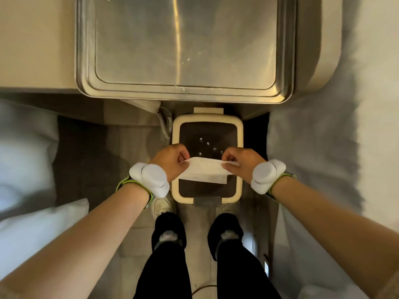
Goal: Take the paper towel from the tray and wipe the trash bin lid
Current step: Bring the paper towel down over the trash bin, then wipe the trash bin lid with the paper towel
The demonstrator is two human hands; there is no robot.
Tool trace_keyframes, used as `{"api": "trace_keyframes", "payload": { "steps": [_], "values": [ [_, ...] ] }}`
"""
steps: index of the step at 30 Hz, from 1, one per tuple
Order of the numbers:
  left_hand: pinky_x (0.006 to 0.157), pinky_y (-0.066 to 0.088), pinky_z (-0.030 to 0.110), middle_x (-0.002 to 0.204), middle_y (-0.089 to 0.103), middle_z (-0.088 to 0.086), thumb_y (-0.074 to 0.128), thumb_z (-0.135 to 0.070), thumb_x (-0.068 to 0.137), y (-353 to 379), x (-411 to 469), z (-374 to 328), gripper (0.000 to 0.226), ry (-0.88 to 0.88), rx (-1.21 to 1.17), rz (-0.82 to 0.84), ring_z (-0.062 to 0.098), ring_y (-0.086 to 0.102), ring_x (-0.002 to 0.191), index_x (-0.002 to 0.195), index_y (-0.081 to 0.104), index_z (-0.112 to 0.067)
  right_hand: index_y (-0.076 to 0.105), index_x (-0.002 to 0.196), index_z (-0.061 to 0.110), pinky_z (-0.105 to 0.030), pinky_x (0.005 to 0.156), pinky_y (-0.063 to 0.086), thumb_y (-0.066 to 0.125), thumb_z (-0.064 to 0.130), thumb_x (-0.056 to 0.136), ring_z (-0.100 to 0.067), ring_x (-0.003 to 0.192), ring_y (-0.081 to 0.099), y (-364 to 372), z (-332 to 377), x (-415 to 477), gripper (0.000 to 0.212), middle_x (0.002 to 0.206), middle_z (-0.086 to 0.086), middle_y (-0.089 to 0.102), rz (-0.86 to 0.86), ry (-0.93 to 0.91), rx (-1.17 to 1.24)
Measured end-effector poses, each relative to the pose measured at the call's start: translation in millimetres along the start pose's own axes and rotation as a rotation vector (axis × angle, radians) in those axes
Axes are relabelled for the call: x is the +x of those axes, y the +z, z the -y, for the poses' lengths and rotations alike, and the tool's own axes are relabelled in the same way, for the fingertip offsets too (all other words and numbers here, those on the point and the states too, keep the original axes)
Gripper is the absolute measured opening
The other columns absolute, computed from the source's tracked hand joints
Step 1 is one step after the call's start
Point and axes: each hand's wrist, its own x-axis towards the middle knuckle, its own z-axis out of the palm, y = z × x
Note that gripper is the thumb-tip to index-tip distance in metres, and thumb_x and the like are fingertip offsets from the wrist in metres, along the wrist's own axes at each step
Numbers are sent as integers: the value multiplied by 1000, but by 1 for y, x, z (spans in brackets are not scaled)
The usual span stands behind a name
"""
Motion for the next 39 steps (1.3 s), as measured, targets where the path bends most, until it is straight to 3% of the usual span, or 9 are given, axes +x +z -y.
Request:
{"api": "trace_keyframes", "payload": {
  "steps": [9, 15, 17, 19, 23, 27, 31, 36, 39],
  "values": [
    [78, 45, 28, 105, 66, 21, 59, -8, 82, -17, 68, 0, 20, 45, 46, -96, 34, 59, 99, 101, 61, -2, 54, 109, 2, -34, 85, 40, 52, 19, 89, -33, 104, 56, -20, -6, 60, 26, 112, -19, 62, -149, -16, -47],
    [98, 37, 39, 131, 50, 19, 55, -24, 86, -9, 72, 5, 41, 235, 275, -396, 34, 43, 123, 122, 49, -7, 46, 123, 9, -44, 99, 35, 50, 22, 87, -35, 121, 41, -14, -14, 72, 39, 132, -17, 47, -411, 0, -194],
    [105, 28, 40, 142, 40, 16, 50, -28, 89, 4, 62, 12, 48, 319, 351, -338, 31, 34, 133, 133, 39, -11, 39, 130, 11, -45, 102, 33, 50, 22, 87, -35, 127, 35, 3, -14, 62, 46, 140, -16, 40, -419, -60, -172],
    [114, 14, 38, 154, 21, 9, 44, -30, 92, 19, 59, 21, 57, 377, 424, -211, 22, 14, 143, 142, 20, -14, 25, 137, 12, -41, 113, 18, 46, 24, 89, -28, 139, 18, 24, -18, 58, 54, 152, -11, 22, -303, -152, -202],
    [117, -4, 36, 157, -3, 4, 36, -33, 94, 42, 62, 38, 64, 356, 520, -135, 8, -17, 134, 141, -6, -19, 3, 141, 15, -31, 114, -4, 39, 27, 93, -17, 142, -7, 51, -27, 64, 62, 156, -6, -3, -205, -184, -269],
    [116, -4, 35, 154, -5, 0, 36, -37, 93, 52, 70, 41, 64, 363, 539, -199, 8, -14, 135, 143, 0, -18, -3, 140, 18, -33, 114, -5, 37, 29, 92, -11, 136, -13, 52, -38, 69, 64, 155, -3, -3, -274, -205, -339],
    [114, -6, 36, 146, -16, -3, 26, -41, 90, 70, 60, 39, 63, 390, 576, -169, 15, -16, 135, 136, -13, -22, -14, 134, 25, -32, 113, -7, 34, 32, 93, -10, 134, -18, 70, -47, 47, 63, 144, 6, -17, -272, -137, -306],
    [109, 12, 50, 150, 25, 12, 28, -40, 86, 73, 27, 53, 62, 340, 630, -153, 31, 18, 137, 140, 21, -9, -16, 131, 25, -33, 112, -10, 35, 28, 93, -15, 129, -29, 100, -35, 35, 64, 142, 6, -20, -201, -145, -286],
    [113, 2, 43, 150, 5, 7, 34, -40, 90, 61, 29, 68, 62, 330, 549, -171, 25, -1, 137, 140, 10, -12, -4, 139, 18, -36, 112, -6, 38, 27, 92, -18, 134, -17, 96, -21, 51, 63, 153, -2, -1, -226, -241, -315]
  ]
}}
